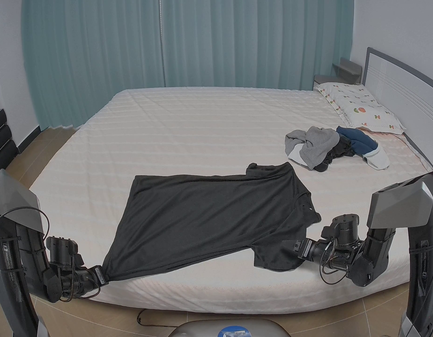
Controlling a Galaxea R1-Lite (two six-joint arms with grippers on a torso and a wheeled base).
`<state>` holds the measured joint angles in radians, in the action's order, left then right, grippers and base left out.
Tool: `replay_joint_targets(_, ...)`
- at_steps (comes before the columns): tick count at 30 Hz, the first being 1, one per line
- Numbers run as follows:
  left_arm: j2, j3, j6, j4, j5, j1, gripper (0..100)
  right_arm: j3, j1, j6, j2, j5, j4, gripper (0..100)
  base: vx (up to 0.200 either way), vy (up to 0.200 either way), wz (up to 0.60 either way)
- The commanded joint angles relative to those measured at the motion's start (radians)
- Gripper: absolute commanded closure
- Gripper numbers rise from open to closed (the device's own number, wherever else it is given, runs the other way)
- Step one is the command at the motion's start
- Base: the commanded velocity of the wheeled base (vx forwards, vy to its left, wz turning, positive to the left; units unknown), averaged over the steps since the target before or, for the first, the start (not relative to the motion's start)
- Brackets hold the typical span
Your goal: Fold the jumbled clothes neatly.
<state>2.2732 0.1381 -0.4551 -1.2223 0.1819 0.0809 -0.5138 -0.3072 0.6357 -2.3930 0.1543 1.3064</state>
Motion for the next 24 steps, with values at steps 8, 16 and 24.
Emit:
replay_joint_targets(8, 0.002, 0.0, 0.0, -0.002, 0.001, 0.0, 100, 0.09, 0.022, -0.021, 0.049, -0.01, 0.002, 100, 0.0, 0.0, 0.0)
replay_joint_targets(16, 0.002, -0.002, 0.004, -0.005, 0.001, 0.0, 100, 0.291, 0.066, -0.054, 0.192, 0.005, 0.004, 100, 0.0, 0.0, 0.0)
replay_joint_targets(24, 0.0, -0.074, 0.099, -0.025, -0.013, 0.0, 100, 0.468, 0.094, -0.071, 0.287, 0.031, 0.011, 100, 0.0, 0.0, 0.0)
